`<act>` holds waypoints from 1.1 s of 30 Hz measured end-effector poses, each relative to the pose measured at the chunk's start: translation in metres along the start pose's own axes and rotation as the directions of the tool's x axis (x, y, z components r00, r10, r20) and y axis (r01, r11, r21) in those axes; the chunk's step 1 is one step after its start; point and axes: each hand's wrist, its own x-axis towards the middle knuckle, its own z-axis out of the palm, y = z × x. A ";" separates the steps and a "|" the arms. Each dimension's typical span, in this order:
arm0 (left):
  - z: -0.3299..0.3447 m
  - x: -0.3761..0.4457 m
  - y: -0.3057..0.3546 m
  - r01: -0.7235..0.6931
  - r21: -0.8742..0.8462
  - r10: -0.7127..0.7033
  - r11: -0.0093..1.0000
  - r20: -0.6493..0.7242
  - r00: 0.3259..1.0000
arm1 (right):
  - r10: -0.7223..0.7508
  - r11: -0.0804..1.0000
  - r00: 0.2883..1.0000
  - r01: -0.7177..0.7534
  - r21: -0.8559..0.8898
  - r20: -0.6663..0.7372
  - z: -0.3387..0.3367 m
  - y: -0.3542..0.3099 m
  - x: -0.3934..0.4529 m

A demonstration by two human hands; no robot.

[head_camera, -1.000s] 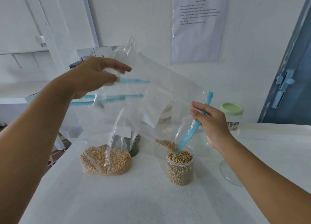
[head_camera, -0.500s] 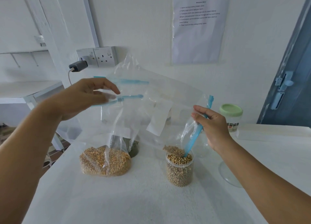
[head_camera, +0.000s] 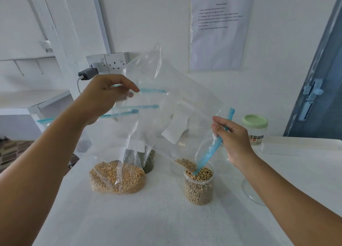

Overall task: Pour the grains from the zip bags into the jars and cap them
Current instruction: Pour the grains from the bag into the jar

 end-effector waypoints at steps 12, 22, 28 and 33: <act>0.026 0.009 0.010 -0.106 -0.043 0.096 0.993 -0.180 0.979 | -0.006 0.999 0.996 0.011 -0.047 0.088 -0.002 0.003 -0.008; 0.025 0.012 0.017 -0.108 -0.061 0.089 0.992 -0.250 0.964 | -0.102 0.984 0.991 0.114 -0.138 0.089 -0.003 -0.003 -0.016; 0.028 0.011 0.013 -0.119 -0.032 0.109 0.992 -0.232 0.967 | -0.068 0.993 0.993 0.077 -0.089 0.098 0.000 0.000 -0.021; 0.026 0.008 0.013 -0.118 -0.057 0.103 0.991 -0.211 0.972 | -0.039 0.997 0.993 0.046 -0.067 0.111 0.001 0.002 -0.023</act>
